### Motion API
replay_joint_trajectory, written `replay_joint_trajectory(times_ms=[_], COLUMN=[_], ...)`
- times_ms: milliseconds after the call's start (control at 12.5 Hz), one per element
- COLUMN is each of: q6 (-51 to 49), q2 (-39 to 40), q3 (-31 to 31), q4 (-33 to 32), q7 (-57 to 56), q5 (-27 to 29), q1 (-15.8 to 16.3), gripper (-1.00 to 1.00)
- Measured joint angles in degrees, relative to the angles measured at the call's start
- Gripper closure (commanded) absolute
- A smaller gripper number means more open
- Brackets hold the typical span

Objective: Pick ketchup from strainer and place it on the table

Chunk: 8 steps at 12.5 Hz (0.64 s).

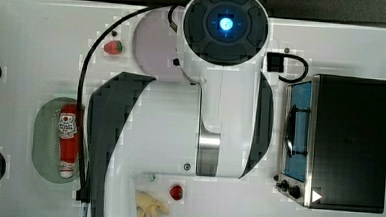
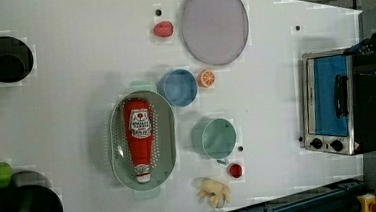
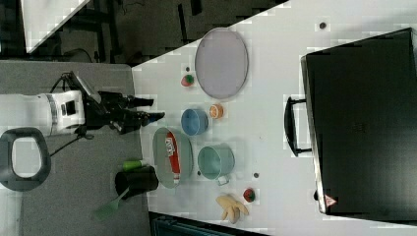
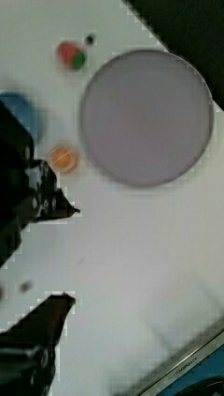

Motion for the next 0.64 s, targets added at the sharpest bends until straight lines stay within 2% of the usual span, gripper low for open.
replay_joint_trajectory(times_ms=[80,240,400,640], q6=[-5.4,-10.9,-10.7,-9.7], q2=[-3.2,-11.8,-17.1,-18.2], q3=[2.2,4.1,5.3,9.7], q4=[-3.3,-9.5,-9.0,-5.5], q7=[0.1,0.1,0.1,0.8], q5=[1.0,1.4,1.4,1.5], q1=[-2.3,-4.2,-4.7,-4.7], gripper=[-0.58,-1.00,-1.00,-1.00])
